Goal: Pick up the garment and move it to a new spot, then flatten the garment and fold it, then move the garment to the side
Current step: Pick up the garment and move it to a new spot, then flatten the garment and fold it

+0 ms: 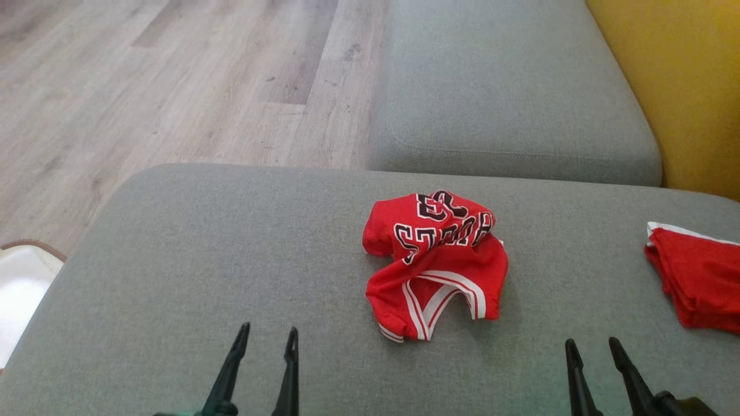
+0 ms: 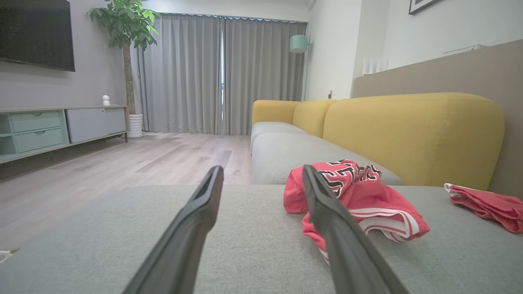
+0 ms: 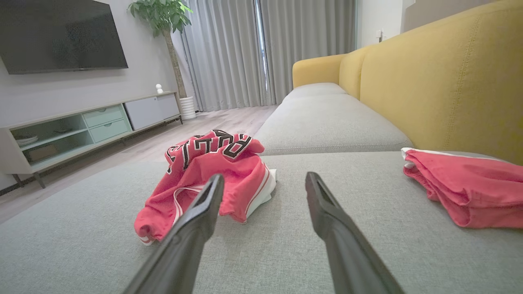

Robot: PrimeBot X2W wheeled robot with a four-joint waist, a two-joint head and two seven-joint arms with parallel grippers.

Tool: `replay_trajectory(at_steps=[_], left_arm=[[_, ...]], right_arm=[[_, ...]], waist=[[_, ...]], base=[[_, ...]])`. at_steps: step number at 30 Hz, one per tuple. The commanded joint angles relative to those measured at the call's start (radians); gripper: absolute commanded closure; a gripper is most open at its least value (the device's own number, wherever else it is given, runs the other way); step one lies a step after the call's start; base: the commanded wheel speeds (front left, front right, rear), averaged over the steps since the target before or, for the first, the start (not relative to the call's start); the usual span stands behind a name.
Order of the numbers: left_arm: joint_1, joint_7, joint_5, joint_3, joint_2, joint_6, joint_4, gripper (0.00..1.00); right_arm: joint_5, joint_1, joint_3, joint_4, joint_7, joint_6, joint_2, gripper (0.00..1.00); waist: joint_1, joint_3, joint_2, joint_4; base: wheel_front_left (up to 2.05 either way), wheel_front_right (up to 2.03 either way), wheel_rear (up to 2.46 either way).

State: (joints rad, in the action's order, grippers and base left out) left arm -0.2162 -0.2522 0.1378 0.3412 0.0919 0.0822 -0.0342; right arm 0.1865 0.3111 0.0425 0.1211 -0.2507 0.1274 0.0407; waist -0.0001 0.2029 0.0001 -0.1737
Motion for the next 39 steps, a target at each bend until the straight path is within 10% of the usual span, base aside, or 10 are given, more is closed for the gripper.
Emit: replay_trajectory(at_steps=[1, 39], left_arm=[[0.024, -0.009, -0.014, -0.047, 0.003, 0.002, 0.044, 0.00], [0.068, -0.010, -0.092, 0.016, -0.033, -0.071, -0.063, 0.00]], right_arm=[[0.008, -0.030, 0.012, -0.039, -0.011, 0.003, 0.010, 0.00], [-0.020, -0.053, 0.039, -0.050, -0.011, 0.003, 0.010, 0.00]], waist=[[0.0001, 0.003, -0.0001, 0.000], [0.0001, -0.082, -0.0001, 0.050]], base=[[0.00, 0.00, 0.00], [0.00, 0.00, 0.00]])
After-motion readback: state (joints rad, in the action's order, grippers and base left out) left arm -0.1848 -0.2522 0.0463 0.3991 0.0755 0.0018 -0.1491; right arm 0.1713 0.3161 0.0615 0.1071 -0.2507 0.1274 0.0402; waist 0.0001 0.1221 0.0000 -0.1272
